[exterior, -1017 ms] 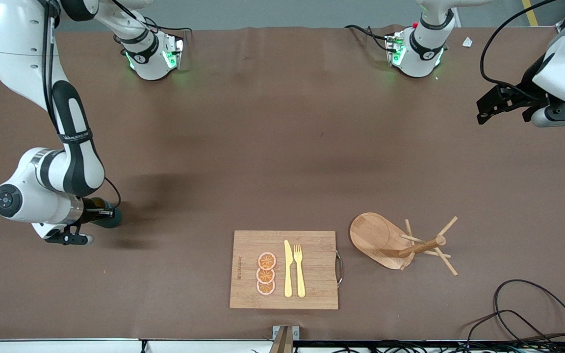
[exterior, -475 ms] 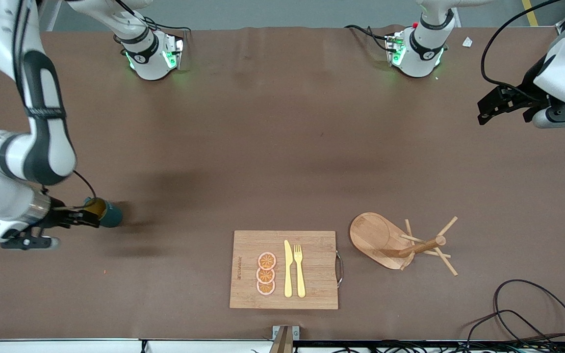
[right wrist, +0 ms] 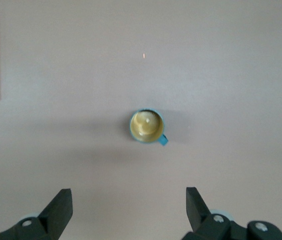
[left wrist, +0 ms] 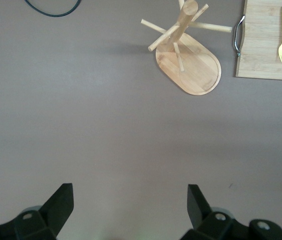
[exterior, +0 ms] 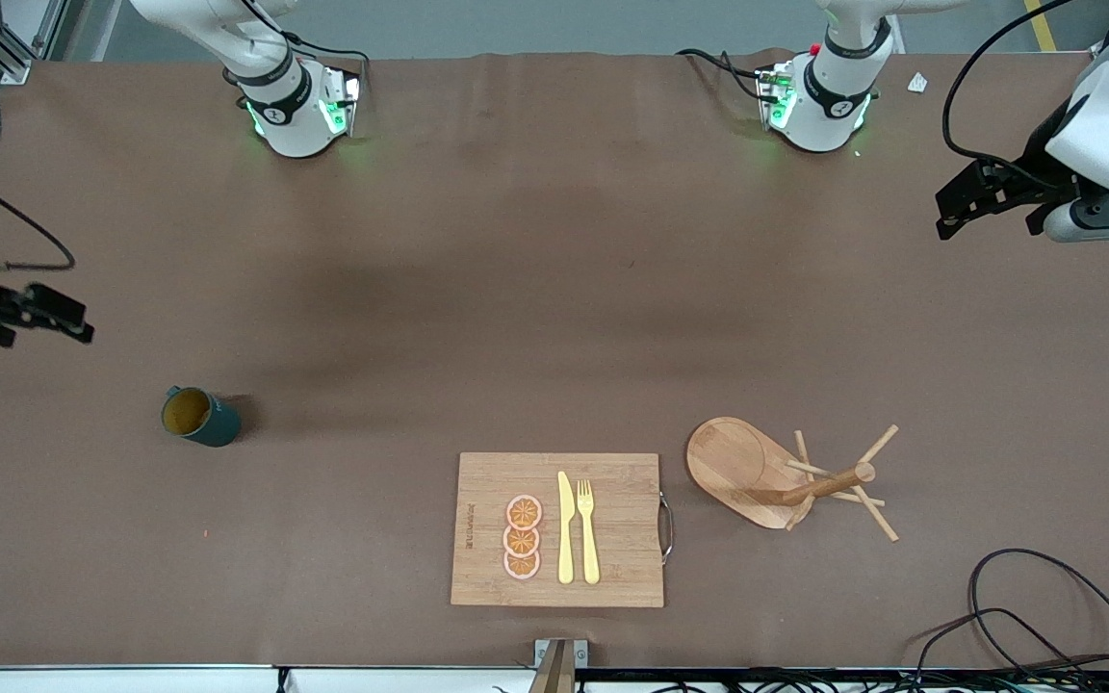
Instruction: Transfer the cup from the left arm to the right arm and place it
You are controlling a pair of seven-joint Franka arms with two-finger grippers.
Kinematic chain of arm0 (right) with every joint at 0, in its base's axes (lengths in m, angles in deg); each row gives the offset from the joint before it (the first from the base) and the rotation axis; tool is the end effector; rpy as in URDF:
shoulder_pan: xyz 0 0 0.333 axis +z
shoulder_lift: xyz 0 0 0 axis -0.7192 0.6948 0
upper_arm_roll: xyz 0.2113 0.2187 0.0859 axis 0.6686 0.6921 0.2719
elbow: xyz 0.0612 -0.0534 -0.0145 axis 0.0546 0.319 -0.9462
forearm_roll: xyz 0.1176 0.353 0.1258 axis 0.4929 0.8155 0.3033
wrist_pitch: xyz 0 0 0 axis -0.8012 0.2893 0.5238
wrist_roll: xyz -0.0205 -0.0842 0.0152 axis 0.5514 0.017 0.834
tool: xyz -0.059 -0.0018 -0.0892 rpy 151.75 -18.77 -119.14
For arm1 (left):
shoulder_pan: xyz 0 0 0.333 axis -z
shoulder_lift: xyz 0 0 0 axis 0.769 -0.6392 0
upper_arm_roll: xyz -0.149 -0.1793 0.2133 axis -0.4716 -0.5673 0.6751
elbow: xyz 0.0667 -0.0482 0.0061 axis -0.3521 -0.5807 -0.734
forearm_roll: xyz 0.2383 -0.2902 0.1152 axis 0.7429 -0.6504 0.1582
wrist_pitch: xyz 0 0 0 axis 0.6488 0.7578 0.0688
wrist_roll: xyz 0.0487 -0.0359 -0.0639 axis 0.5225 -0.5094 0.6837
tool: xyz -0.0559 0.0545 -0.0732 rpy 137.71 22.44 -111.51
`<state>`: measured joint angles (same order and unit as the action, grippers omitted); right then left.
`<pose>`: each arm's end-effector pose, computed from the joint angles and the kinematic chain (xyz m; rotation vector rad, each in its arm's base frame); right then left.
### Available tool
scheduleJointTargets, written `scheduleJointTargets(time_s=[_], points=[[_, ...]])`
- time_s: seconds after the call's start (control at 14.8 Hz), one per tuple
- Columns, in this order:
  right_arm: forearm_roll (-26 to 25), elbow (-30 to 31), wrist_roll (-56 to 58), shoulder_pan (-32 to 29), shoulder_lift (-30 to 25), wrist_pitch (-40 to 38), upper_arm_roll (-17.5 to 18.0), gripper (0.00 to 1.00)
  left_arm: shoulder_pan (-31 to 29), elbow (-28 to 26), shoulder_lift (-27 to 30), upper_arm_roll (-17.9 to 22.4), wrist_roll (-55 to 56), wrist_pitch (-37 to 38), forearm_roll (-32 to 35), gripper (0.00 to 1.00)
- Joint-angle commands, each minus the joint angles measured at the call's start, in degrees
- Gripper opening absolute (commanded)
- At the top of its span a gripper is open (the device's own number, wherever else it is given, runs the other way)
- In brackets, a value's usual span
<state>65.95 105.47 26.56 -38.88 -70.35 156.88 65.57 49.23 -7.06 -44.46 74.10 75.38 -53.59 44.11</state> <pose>0.5839 -0.0615 0.5768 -3.1198 -0.0562 -0.0788 0.5271 -0.0872 0.6510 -3.1328 -0.0663 -0.0274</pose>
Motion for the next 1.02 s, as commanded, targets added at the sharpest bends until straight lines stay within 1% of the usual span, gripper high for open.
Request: scheduleJointTargets(time_s=[0.0,0.07,0.2,0.27,0.47,0.61,0.95], points=[[-3.1,-5.35,1.79,-0.69,-0.89,-4.26,0.83,1.0,-0.2,-1.55,2.11,-0.06,0.01,0.8,0.0,1.0],[-3.72,-6.34,2.06,-0.78,-0.89,-6.11,0.74,1.0,-0.29,-1.64,2.28,-0.14,-0.34,0.71,0.0,1.0],[-2.86,-6.26,0.93,-1.13,-0.89,-6.92,0.56,1.0,-0.02,-1.56,2.2,-0.14,-0.79,0.36,0.09,1.0],[-2.68,-6.35,0.4,-1.13,-0.97,-8.92,0.47,1.0,0.15,-0.86,1.68,-0.14,-0.96,0.36,0.43,1.0],[-3.2,-6.52,-0.39,-0.87,-1.32,-11.13,0.56,1.0,0.15,-0.06,1.5,-0.23,-2.18,0.45,0.7,1.0],[-2.77,-6.44,-0.66,-1.13,-1.5,-11.05,0.21,1.0,-0.02,-0.06,1.41,-0.06,-5.43,0.45,0.61,1.0],[-2.94,-6.52,-1.01,-0.87,-1.59,-10.53,0.47,1.0,0.07,0.9,0.88,-0.06,-5.18,0.45,0.61,1.0]])
